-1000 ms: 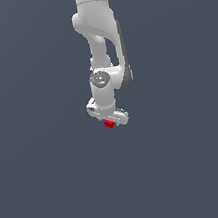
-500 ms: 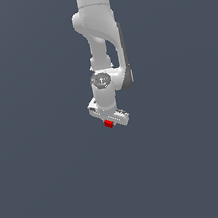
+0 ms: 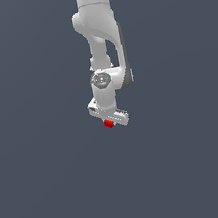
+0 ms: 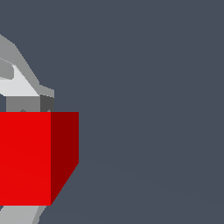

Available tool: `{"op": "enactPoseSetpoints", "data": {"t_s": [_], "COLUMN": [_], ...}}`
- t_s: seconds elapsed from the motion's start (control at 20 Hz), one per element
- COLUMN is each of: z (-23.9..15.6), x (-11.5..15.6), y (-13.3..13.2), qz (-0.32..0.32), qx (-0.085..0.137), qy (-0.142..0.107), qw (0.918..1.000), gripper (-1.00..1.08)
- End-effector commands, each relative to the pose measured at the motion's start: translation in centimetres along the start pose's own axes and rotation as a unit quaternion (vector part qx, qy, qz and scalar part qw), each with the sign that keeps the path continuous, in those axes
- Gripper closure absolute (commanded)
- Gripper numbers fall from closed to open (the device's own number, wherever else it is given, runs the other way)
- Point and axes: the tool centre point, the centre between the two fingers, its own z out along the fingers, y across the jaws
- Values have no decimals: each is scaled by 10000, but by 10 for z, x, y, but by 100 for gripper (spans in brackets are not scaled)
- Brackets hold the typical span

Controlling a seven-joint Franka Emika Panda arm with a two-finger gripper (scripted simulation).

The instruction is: Pick up the red cube and move it to a goal position.

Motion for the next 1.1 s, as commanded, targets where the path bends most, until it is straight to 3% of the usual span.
{"op": "enactPoseSetpoints", "data": {"t_s": [0.0,0.45,1.05], "z": [-5,-52,-168], "x": [1,10,33], "y": [-1,-9,-28], "qz": [0,3,7], "qx": [3,3,-1], "qy": [5,4,6], "qw": [10000,10000,10000], "gripper": [108,108,108]}}
